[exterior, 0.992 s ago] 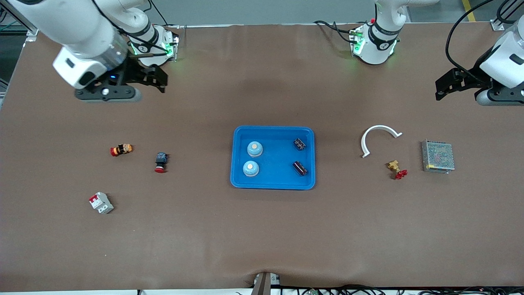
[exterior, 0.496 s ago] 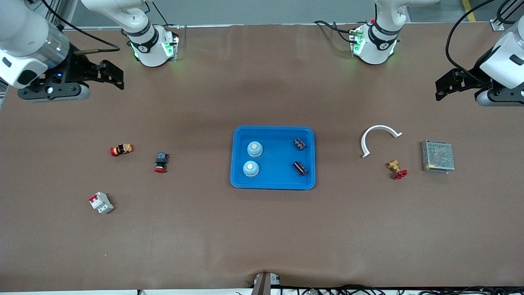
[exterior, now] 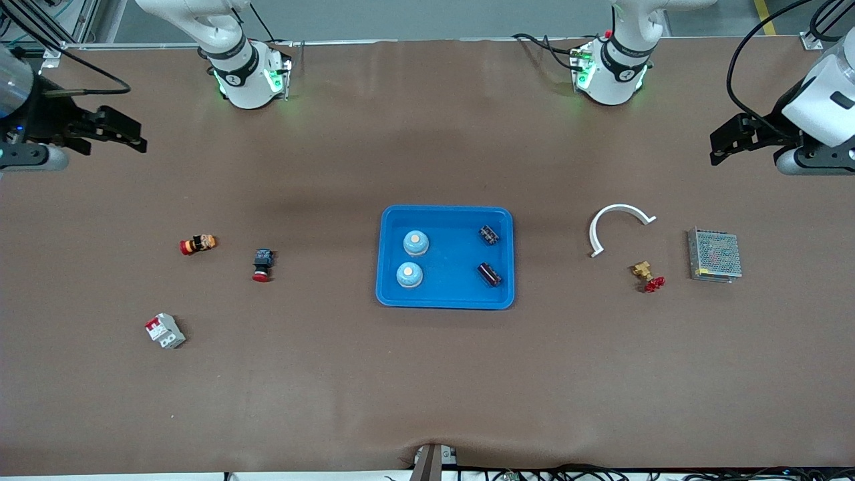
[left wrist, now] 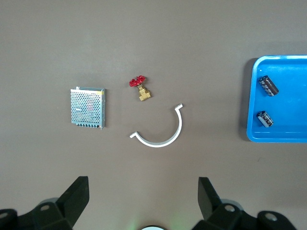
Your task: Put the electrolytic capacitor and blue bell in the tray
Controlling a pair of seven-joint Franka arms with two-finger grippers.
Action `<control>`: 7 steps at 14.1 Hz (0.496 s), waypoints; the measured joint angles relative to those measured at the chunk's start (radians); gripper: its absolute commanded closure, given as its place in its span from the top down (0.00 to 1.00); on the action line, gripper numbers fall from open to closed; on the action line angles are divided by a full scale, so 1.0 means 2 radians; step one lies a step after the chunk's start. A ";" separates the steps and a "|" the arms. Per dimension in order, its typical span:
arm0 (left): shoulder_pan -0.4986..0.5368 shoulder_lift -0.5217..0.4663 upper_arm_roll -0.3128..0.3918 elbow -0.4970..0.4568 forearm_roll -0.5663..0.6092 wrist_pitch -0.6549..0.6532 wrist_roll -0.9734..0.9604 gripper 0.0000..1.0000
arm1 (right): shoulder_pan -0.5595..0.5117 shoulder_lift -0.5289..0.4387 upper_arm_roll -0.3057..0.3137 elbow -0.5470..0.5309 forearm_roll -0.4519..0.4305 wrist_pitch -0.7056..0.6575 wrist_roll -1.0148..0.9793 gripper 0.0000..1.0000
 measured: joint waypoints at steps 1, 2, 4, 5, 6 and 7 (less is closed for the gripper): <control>0.000 0.001 0.000 0.000 0.000 0.000 0.000 1.00 | -0.009 0.000 0.000 0.000 0.000 0.000 -0.007 1.00; 0.000 0.002 0.000 0.000 0.000 0.000 0.000 1.00 | -0.016 0.000 0.000 0.000 0.000 0.000 -0.012 1.00; 0.000 0.002 0.000 0.000 0.000 0.000 0.000 1.00 | -0.027 0.000 0.000 -0.002 -0.003 0.000 -0.016 1.00; 0.001 0.002 0.000 0.001 0.000 0.000 0.000 1.00 | -0.031 0.000 0.000 -0.003 -0.005 0.000 -0.018 1.00; 0.001 0.002 0.000 0.001 0.000 0.000 0.000 1.00 | -0.034 0.000 0.000 -0.006 -0.006 0.001 -0.019 1.00; 0.001 0.002 0.000 0.001 0.000 0.000 0.000 1.00 | -0.037 -0.001 0.000 -0.009 -0.007 0.004 -0.020 1.00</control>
